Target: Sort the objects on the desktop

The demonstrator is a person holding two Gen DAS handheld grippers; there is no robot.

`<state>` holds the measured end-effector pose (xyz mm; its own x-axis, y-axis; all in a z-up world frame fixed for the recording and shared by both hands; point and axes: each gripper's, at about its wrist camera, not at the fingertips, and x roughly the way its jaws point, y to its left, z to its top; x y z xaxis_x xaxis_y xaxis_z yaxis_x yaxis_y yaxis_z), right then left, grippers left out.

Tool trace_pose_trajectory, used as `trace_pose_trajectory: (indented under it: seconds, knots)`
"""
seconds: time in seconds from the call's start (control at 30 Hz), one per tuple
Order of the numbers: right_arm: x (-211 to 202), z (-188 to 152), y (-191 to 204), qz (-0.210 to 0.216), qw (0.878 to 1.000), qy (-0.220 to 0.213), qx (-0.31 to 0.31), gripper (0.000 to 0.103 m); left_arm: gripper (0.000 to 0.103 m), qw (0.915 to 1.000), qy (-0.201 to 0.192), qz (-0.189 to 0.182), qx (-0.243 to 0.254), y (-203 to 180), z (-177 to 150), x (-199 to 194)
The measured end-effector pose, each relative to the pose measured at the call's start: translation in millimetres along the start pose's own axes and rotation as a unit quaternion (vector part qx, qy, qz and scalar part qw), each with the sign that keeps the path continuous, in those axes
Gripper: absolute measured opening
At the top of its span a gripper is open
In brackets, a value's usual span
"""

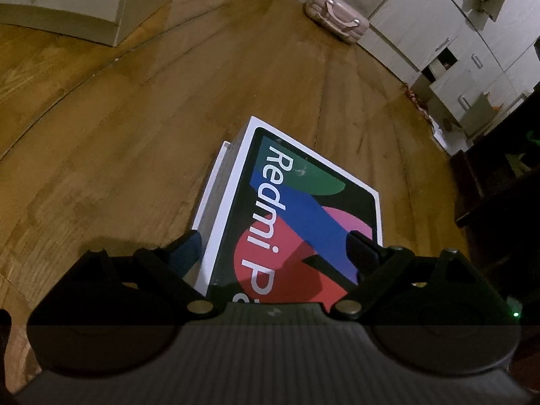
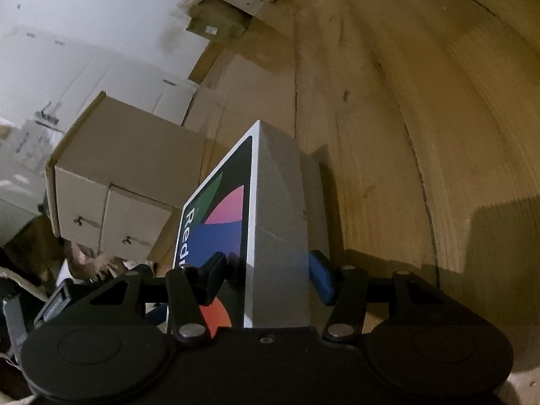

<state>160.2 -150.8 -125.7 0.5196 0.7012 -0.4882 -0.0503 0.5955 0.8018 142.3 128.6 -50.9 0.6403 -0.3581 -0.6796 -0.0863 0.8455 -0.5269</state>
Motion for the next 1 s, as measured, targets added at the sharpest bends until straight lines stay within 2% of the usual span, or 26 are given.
trace_pose_trajectory:
  seconds: [0.1,0.17,0.23,0.33,0.47,0.57,0.63,0.8,0.9,1.0]
  knots:
    - [2.6,-1.2,-0.2,0.001,1.000,0.001,0.002,0.060,0.092,0.9996,-0.003,0.020,0.018,-7.0,1.8,-2.0]
    - [5.4,-1.9,3.6,-0.005,1.000,0.004,-0.006,0.061,0.092,0.9996,-0.003,0.015,0.022,-9.3,3.3,-3.3]
    - [7.2,-2.2,7.3,-0.018,1.000,0.007,-0.015,0.059,0.092,0.9998,-0.001,0.012,0.013,-7.7,3.8,-4.4]
    - [8.1,-2.9,3.6,-0.023,1.000,0.008,-0.009,0.060,0.092,0.9994,0.002,0.034,-0.001,0.9,3.8,-4.3]
    - [7.4,-4.7,-5.5,-0.012,1.000,0.008,0.019,0.060,0.093,0.9980,0.027,0.050,-0.027,20.8,-0.2,3.8]
    - [4.5,-5.4,-8.3,-0.017,0.999,0.021,0.032,0.064,0.093,0.9959,0.062,0.052,-0.039,32.5,-9.1,16.3]
    - [0.9,-7.0,-10.8,-0.018,0.999,0.036,0.030,0.066,0.093,0.9951,0.080,0.035,-0.046,37.6,-16.7,23.8]
    - [-4.7,-16.0,-18.9,0.027,0.995,0.078,0.047,0.067,0.094,0.9948,0.073,-0.004,-0.071,43.9,-23.6,19.2]
    - [-11.0,-13.7,-8.3,0.030,0.996,0.071,0.045,0.066,0.093,0.9945,0.052,-0.031,-0.085,46.3,-17.6,4.0]
    - [-14.5,-10.0,8.2,0.021,0.997,0.070,0.021,0.064,0.093,0.9959,0.042,-0.037,-0.071,38.9,-14.3,-2.1]
